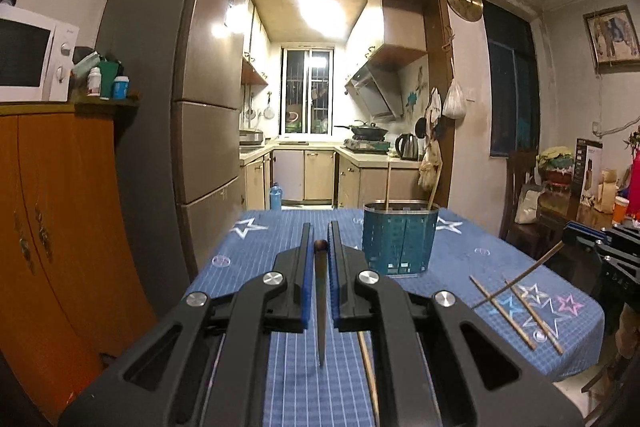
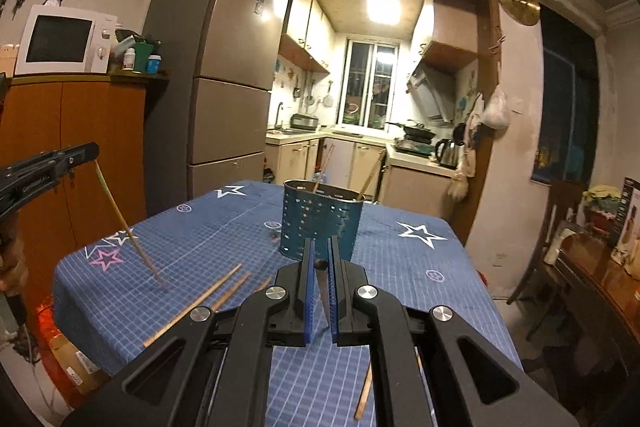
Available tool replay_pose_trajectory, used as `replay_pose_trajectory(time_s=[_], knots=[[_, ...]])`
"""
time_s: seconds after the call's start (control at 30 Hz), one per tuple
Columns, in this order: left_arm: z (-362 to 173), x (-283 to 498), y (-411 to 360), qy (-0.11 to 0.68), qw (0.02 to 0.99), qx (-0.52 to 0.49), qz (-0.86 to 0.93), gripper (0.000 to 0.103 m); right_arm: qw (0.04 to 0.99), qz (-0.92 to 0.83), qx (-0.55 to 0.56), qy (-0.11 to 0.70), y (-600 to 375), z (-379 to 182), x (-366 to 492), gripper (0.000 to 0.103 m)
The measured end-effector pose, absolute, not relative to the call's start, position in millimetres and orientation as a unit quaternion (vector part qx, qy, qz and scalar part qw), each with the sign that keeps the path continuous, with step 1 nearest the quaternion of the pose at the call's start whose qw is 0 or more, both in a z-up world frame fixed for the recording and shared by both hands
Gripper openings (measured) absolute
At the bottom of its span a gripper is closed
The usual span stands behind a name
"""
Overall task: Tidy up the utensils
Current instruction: 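Lift both chopsticks and carry them above the teal holder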
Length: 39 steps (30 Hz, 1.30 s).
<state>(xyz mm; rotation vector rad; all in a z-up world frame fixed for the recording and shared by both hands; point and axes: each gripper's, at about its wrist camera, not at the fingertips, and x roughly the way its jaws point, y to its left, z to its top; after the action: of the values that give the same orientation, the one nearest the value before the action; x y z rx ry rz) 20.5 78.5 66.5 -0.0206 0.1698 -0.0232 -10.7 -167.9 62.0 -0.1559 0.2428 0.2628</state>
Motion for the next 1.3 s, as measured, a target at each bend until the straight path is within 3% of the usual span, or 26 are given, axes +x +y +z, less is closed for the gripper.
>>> replay_pose_trajectory(time_s=[0.3,1.3], knots=[[78.7,57.0,88.6,0.114,0.992,-0.034,-0.036,0.005,0.976,0.155,-0.074,0.138,-168.0,90.5,20.6,0.007],[107.9,81.4,55.3,0.102,0.993,0.010,-0.054,0.005,0.967,0.183,-0.047,0.169,-163.1,128.9,52.7,0.007]])
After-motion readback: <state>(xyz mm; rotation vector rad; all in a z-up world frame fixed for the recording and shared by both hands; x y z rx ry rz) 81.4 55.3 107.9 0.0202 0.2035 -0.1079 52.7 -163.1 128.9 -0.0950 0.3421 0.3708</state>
